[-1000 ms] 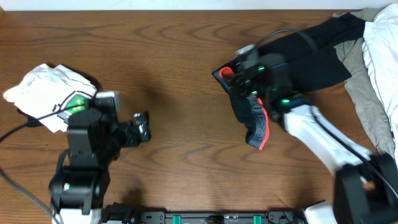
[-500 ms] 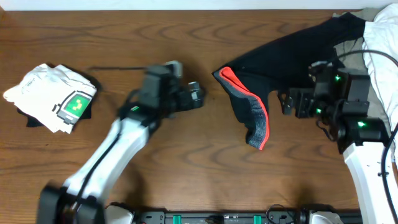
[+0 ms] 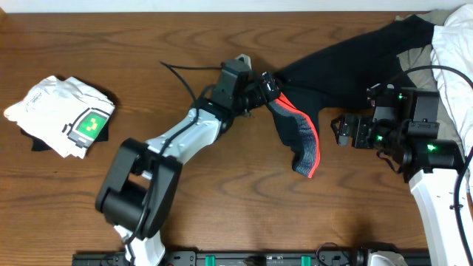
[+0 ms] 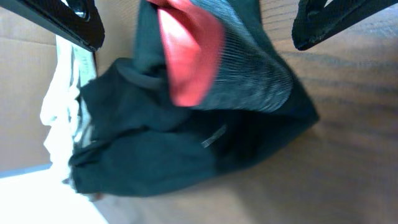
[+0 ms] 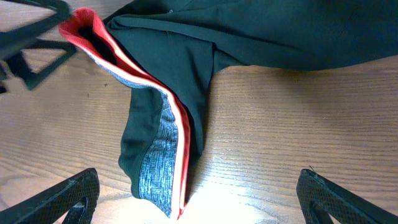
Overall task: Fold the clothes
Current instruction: 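Reach the left gripper to the red waistband and grasp it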
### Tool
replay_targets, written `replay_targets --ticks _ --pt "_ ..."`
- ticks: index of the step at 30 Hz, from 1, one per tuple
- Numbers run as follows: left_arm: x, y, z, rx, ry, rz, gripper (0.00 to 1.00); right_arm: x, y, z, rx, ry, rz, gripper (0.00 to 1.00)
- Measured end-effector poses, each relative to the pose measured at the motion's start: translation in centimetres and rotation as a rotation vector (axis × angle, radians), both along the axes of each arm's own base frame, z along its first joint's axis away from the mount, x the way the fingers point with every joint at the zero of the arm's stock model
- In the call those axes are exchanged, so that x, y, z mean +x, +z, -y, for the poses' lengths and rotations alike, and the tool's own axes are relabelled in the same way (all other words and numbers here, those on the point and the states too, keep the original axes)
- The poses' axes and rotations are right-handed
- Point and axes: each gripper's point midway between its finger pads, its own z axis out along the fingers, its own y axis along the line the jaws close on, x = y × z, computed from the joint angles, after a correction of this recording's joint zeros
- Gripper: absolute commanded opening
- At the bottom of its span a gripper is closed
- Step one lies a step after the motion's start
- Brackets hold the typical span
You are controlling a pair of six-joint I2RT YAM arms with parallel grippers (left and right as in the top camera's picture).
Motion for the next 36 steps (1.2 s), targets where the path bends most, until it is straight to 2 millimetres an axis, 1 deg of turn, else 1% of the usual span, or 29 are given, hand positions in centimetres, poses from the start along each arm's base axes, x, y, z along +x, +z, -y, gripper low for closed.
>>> replay_targets --ticks 1,2,4,6,7,9,11,15,18,20,21,22,23,24,25,26,27,29,31,33,36 --pt "-0.1 -0.7 0.0 -0.002 0.010 -0.024 0.79 0.0 0.0 0.0 0.000 0.000 0.000 0.94" --pt "-0.1 -1.2 0.0 -0.007 0.021 -0.045 0.62 0.0 0.0 0.0 -0.001 0.002 0.000 0.92" --pt "-0.2 -1.7 0.0 -0.007 0.029 -0.063 0.33 0.0 0.0 0.0 -0.004 0.006 0.000 0.87" --pt "-0.2 -1.6 0.0 -0.011 0.033 -0.064 0.10 -0.1 -0.1 0.0 -0.005 0.006 -0.005 0.84" --pt "-0.1 -1.6 -0.1 -0.015 0.038 -0.067 0.06 -0.2 -0.1 0.0 -0.006 0.006 -0.007 0.84" --pt "-0.1 -1.8 -0.4 -0.005 0.038 -0.071 0.06 -0.3 -0.2 0.0 -0.007 0.005 -0.013 0.83" --pt "-0.2 -2.4 -1.2 0.018 0.041 -0.093 0.06 -0.5 -0.3 0.1 -0.011 0.003 -0.022 0.83" --pt "-1.5 -4.5 -3.8 0.123 0.024 -0.169 0.06 -0.6 -0.6 0.4 -0.025 -0.007 -0.033 0.84" --pt "-2.4 -5.6 -7.2 0.224 0.025 -0.222 0.06 -0.7 -0.7 0.6 -0.033 -0.012 -0.040 0.84" --pt "-1.9 -5.0 -10.4 0.275 0.057 -0.221 0.06 -0.8 -0.7 0.7 -0.038 -0.016 -0.041 0.84" --pt "-1.4 -4.5 -11.7 0.282 0.073 -0.207 0.06 -0.8 -0.7 0.7 -0.040 -0.017 -0.042 0.84" --pt "-0.8 -3.6 -13.4 0.287 0.102 -0.186 0.06 -0.8 -0.7 0.7 -0.041 -0.018 -0.042 0.84" --pt "-0.1 -2.7 -15.0 0.288 0.132 -0.165 0.07 -0.8 -0.7 0.7 -0.042 -0.018 -0.042 0.84" --pt "0.5 -1.8 -16.8 0.288 0.167 -0.141 0.26 -0.8 -0.7 0.7 -0.042 -0.018 -0.043 0.84" --pt "1.1 -0.7 -18.6 0.290 0.205 -0.116 0.63 -0.8 -0.8 0.8 -0.043 -0.019 -0.043 0.84" --pt "1.6 0.2 -20.6 0.293 0.245 -0.095 0.88 -0.8 -0.8 0.8 -0.043 -0.019 -0.045 0.84" --pt "2.0 1.0 -22.6 0.293 0.287 -0.078 0.98 -0.8 -0.8 0.8 -0.044 -0.019 -0.045 0.84" --pt "2.2 1.9 -25.7 0.287 0.347 -0.072 0.98 -0.9 -0.8 0.8 -0.044 -0.019 -0.047 0.84" --pt "1.6 1.9 -27.5 0.274 0.372 -0.100 0.98 -0.9 -0.8 0.8 -0.044 -0.020 -0.048 0.84" --pt "0.3 1.1 -27.8 0.260 0.353 -0.163 0.98 -0.9 -0.8 0.8 -0.044 -0.020 -0.049 0.84" --pt "-2.8 -0.5 -26.9 0.258 0.283 -0.295 0.98 -1.0 -0.9 0.8 -0.045 -0.020 -0.052 0.85"
